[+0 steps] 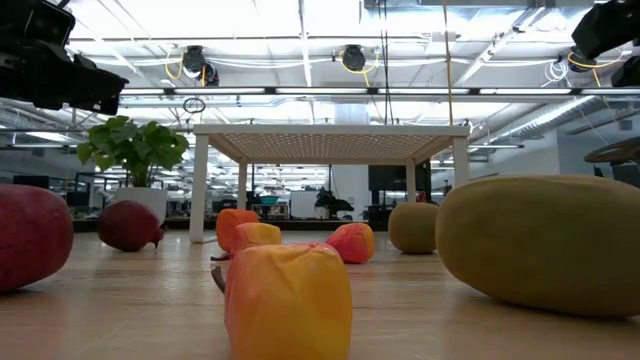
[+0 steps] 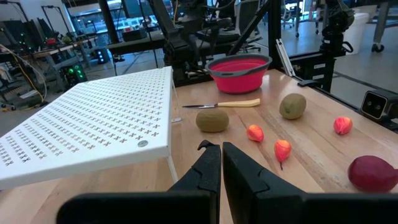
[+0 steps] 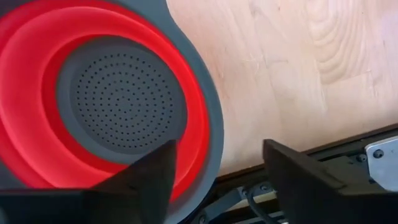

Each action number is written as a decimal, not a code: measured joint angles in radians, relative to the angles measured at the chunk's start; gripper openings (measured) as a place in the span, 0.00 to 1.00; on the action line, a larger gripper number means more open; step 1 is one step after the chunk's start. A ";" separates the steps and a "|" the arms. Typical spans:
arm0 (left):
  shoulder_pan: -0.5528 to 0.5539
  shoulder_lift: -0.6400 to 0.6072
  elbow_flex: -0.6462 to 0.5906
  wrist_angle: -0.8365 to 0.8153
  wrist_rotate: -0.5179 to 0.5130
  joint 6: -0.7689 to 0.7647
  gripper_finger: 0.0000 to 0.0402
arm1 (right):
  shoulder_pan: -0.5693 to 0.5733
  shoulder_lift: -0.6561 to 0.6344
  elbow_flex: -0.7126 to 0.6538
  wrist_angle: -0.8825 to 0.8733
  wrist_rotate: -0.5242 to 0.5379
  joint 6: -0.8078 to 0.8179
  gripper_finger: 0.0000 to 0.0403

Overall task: Pick & Place Fruit
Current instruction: Put the orange strainer bowl on the shelf

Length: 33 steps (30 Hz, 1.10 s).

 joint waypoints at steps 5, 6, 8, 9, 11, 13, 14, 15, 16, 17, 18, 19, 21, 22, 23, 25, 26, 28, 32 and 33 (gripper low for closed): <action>0.000 0.000 0.000 0.000 0.000 -0.001 0.05 | 0.000 0.000 0.000 0.000 -0.013 -0.041 0.72; 0.000 0.000 0.000 0.000 0.000 -0.001 0.05 | 0.000 0.000 0.000 0.000 -0.012 -0.041 0.74; 0.000 0.000 0.000 0.000 0.000 -0.001 0.05 | 0.000 0.000 0.000 -0.001 -0.010 -0.041 0.75; 0.000 0.000 0.000 0.000 0.000 -0.001 0.05 | 0.000 0.000 0.000 -0.002 -0.008 -0.041 0.75; 0.000 0.000 0.000 0.000 0.000 -0.001 0.05 | 0.000 0.000 0.000 -0.007 -0.008 -0.040 0.75; 0.000 0.000 0.000 0.000 0.000 -0.001 0.05 | 0.000 0.000 -0.001 -0.014 -0.008 -0.037 0.74; 0.000 0.000 0.000 0.000 0.000 -0.001 0.05 | 0.000 0.000 -0.001 -0.016 -0.007 -0.032 0.74; 0.000 0.000 0.000 0.000 0.000 -0.001 0.05 | 0.000 0.000 -0.001 -0.017 -0.006 -0.026 0.74; 0.000 0.000 0.000 0.000 0.000 -0.001 0.05 | 0.000 0.000 -0.001 -0.020 -0.006 -0.020 0.73; 0.000 0.000 0.000 0.000 0.000 -0.001 0.05 | 0.000 0.000 -0.001 -0.023 -0.006 -0.016 0.73; 0.000 0.000 0.000 0.000 0.000 -0.001 0.05 | 0.000 0.000 -0.001 -0.027 -0.005 -0.012 0.73; 0.000 0.000 0.000 0.000 0.000 -0.001 0.05 | 0.000 0.000 -0.002 -0.028 -0.005 -0.008 0.73; 0.000 0.000 0.000 0.000 0.000 -0.001 0.05 | 0.000 0.000 -0.013 -0.024 -0.006 0.003 0.73; 0.000 0.000 0.000 0.000 0.000 -0.001 0.05 | 0.000 0.000 -0.023 -0.022 -0.007 0.009 0.73; 0.000 0.000 0.000 0.000 0.000 -0.001 0.05 | 0.000 0.000 -0.037 -0.022 -0.009 0.011 0.73; 0.000 0.000 0.000 0.000 0.000 -0.001 0.05 | 0.000 0.000 -0.070 -0.013 -0.011 0.013 0.73; 0.000 0.000 0.000 0.000 0.000 -0.001 0.05 | 0.000 0.000 -0.087 -0.003 -0.010 0.013 0.73; 0.000 0.000 0.000 0.000 0.000 -0.001 0.05 | 0.000 0.000 -0.120 0.024 -0.013 0.013 0.73; 0.000 0.000 0.000 0.000 0.000 -0.001 0.05 | 0.000 0.000 -0.182 0.093 -0.063 0.015 0.73; 0.000 0.000 0.000 0.000 0.000 -0.001 0.05 | 0.000 0.000 -0.196 0.113 -0.085 0.019 0.73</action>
